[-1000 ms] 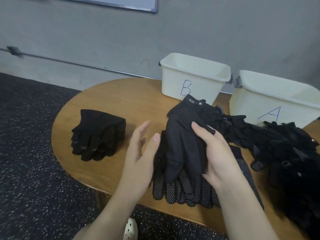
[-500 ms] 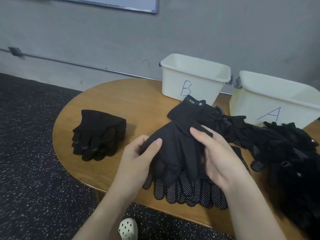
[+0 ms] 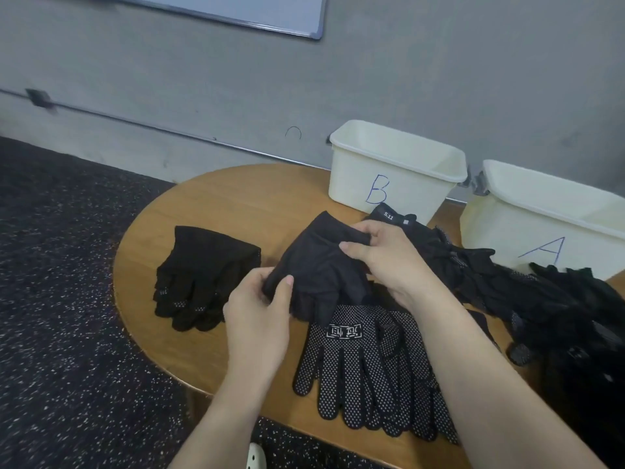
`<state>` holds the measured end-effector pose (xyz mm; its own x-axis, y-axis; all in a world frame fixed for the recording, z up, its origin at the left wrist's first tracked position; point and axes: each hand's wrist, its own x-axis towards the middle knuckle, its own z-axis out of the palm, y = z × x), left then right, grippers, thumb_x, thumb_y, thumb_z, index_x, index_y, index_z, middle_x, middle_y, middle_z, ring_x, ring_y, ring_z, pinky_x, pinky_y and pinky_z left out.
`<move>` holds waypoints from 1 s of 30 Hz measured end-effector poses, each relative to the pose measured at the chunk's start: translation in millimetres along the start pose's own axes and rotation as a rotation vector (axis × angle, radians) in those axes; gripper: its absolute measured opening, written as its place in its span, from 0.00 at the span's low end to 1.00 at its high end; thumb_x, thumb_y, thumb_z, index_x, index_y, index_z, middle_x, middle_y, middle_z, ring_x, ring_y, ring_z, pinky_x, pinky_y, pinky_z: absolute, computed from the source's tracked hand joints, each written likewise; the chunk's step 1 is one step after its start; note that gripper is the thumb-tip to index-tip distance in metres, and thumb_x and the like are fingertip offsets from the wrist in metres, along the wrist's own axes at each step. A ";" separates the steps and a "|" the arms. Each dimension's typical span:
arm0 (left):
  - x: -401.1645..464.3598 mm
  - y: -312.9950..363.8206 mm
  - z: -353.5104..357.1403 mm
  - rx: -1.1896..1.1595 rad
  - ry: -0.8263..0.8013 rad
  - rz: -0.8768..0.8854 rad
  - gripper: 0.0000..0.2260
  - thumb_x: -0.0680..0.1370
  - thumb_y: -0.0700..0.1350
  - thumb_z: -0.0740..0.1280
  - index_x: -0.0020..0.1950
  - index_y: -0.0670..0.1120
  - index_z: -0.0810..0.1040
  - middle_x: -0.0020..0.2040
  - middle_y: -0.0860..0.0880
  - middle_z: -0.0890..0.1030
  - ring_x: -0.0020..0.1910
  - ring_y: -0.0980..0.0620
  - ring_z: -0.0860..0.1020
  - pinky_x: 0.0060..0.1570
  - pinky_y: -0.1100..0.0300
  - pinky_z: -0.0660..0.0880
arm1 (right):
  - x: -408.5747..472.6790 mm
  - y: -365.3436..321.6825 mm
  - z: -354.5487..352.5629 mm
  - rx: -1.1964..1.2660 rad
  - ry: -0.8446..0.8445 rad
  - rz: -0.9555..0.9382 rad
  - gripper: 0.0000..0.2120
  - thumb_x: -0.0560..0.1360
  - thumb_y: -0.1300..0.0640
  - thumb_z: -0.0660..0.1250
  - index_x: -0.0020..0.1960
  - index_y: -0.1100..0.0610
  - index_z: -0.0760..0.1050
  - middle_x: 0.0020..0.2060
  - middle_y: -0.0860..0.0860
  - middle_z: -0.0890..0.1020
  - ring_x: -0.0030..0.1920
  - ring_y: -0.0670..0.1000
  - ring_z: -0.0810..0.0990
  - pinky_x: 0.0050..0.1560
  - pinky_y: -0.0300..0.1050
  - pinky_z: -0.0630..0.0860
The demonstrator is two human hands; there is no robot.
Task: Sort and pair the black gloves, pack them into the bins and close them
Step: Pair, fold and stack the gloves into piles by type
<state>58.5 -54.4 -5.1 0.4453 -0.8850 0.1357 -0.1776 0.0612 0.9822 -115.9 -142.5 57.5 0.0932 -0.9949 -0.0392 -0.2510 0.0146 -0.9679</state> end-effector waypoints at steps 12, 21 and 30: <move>34.1 -13.4 -2.6 0.254 0.021 0.020 0.11 0.82 0.45 0.69 0.64 0.48 0.81 0.50 0.54 0.83 0.48 0.61 0.79 0.42 0.76 0.67 | 75.9 33.8 27.2 -0.058 -0.070 0.066 0.10 0.76 0.63 0.75 0.56 0.55 0.80 0.48 0.51 0.88 0.47 0.52 0.88 0.44 0.44 0.84; 16.1 -5.0 -14.1 0.344 -0.035 0.087 0.15 0.82 0.43 0.69 0.69 0.47 0.78 0.49 0.54 0.80 0.46 0.60 0.78 0.41 0.75 0.70 | 29.6 19.2 -0.8 -0.500 0.048 -0.167 0.11 0.80 0.52 0.69 0.62 0.50 0.78 0.55 0.44 0.82 0.52 0.42 0.82 0.51 0.34 0.74; -29.2 1.7 0.7 0.448 -0.468 0.399 0.15 0.83 0.55 0.63 0.67 0.53 0.80 0.62 0.60 0.77 0.62 0.62 0.72 0.67 0.61 0.70 | -81.4 35.6 -44.9 -0.775 0.263 -0.050 0.10 0.77 0.44 0.72 0.43 0.49 0.79 0.39 0.43 0.82 0.41 0.41 0.79 0.40 0.39 0.74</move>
<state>44.6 -28.7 -7.4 -0.1285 -0.9445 0.3024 -0.6312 0.3131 0.7096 -175.7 -65.6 37.4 -0.0831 -0.9849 0.1518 -0.8558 -0.0075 -0.5172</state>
